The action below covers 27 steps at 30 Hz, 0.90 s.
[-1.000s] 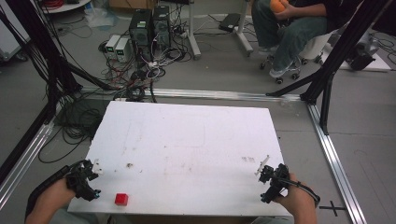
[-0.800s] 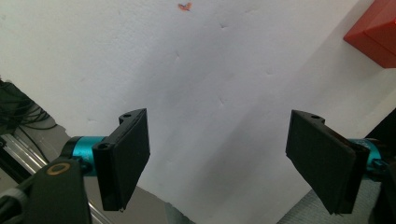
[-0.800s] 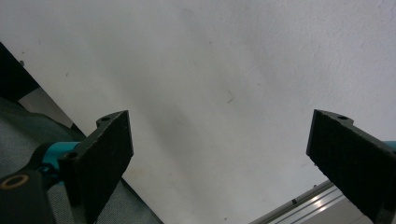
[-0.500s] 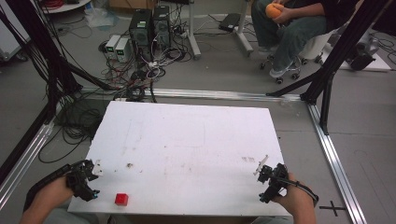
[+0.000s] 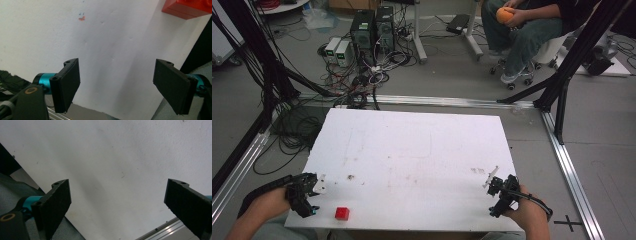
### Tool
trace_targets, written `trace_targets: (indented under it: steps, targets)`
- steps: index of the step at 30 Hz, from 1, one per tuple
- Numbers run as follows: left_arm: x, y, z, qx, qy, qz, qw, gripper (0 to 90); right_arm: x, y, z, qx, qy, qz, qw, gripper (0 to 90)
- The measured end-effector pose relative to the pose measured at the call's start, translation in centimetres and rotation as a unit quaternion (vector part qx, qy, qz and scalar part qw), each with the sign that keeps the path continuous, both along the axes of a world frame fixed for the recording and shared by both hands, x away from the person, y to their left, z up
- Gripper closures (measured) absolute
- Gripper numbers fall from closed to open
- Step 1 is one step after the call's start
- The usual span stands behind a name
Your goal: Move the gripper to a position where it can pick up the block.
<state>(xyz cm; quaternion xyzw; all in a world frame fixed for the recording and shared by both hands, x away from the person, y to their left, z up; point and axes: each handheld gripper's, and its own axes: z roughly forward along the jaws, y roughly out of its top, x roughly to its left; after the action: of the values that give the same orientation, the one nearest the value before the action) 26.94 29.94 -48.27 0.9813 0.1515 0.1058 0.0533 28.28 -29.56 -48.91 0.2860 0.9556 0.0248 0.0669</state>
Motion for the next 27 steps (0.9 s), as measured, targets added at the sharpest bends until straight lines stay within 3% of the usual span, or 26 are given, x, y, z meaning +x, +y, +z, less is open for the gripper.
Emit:
trace_targets:
  steps: [9,17,27]
  targets:
    - [0.0,-1.4,0.5,0.010,0.010,-0.053,0.9985,22.0,0.0,-0.1,0.1,0.003,-0.002,0.000,1.0000,6.4]
    - [-0.1,-2.2,0.8,0.014,0.012,-0.064,0.9978,22.0,-0.1,-0.2,0.0,0.005,-0.003,-0.004,1.0000,6.4]
    - [-0.8,-3.8,1.2,0.016,0.020,-0.096,0.9950,22.0,-0.1,0.0,0.1,0.008,-0.001,0.000,1.0000,6.4]
